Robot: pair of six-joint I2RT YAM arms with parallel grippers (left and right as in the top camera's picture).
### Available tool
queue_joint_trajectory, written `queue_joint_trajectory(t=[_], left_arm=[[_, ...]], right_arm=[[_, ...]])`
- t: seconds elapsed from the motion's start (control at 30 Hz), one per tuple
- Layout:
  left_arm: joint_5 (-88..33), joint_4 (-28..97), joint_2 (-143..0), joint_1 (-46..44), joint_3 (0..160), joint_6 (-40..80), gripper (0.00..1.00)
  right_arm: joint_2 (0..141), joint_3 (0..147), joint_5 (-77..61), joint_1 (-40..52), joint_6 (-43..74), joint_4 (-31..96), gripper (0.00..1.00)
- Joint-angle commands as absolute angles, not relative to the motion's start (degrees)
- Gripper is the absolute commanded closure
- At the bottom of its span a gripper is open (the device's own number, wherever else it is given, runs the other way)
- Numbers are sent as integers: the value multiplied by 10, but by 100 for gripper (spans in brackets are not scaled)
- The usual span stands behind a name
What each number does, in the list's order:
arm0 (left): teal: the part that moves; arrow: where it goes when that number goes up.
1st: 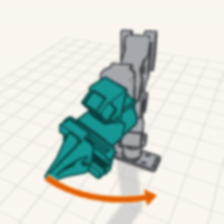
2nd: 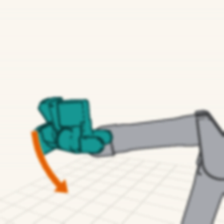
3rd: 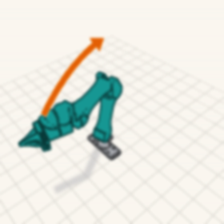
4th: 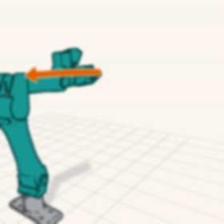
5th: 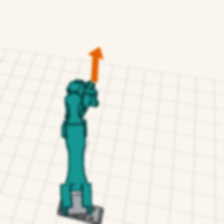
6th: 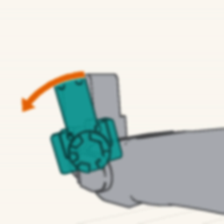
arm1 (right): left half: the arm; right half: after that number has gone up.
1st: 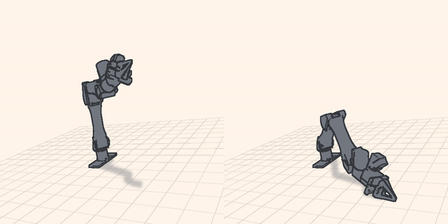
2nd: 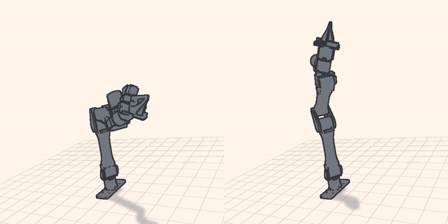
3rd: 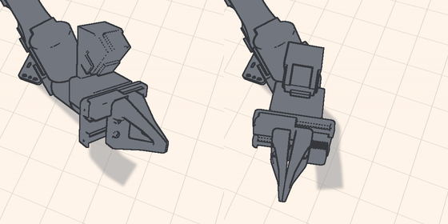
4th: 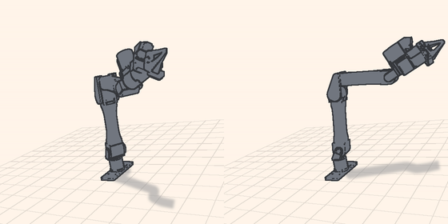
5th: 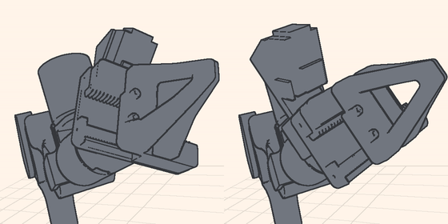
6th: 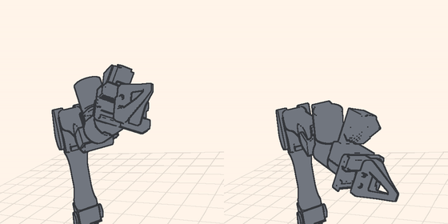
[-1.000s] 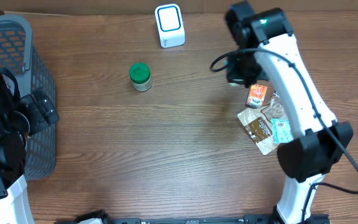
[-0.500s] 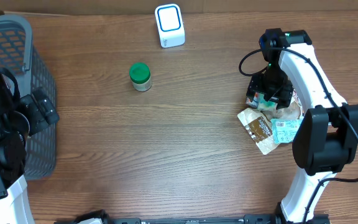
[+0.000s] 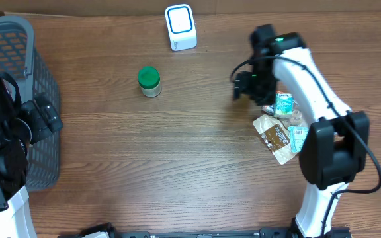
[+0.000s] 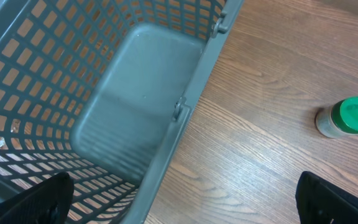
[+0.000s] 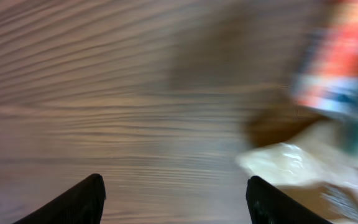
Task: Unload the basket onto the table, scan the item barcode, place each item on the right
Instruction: 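Reach the right gripper left to the green-lidded jar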
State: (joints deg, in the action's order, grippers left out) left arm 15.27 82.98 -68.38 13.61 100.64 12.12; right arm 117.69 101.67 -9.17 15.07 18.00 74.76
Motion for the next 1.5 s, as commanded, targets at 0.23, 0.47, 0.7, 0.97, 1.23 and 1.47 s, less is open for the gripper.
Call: queue_joint_trajectory(t=[0.23, 0.47, 0.7, 0.97, 1.23, 1.47], left_arm=[[158, 829, -682, 139, 1017, 133, 0], [158, 829, -682, 138, 1017, 133, 0], [158, 829, -682, 138, 1017, 133, 1], [158, 829, -682, 138, 1017, 133, 0], [158, 829, -682, 138, 1017, 133, 0], [158, 829, -682, 138, 1017, 133, 1]], right_arm=[[1178, 1194, -110, 299, 158, 696, 8], [1188, 1212, -110, 331, 143, 574, 0], [1246, 1183, -110, 354, 145, 460, 0], [1339, 1183, -110, 357, 145, 403, 0], [1364, 1183, -103, 378, 114, 352, 0], [1378, 1183, -20, 393, 93, 333, 0]])
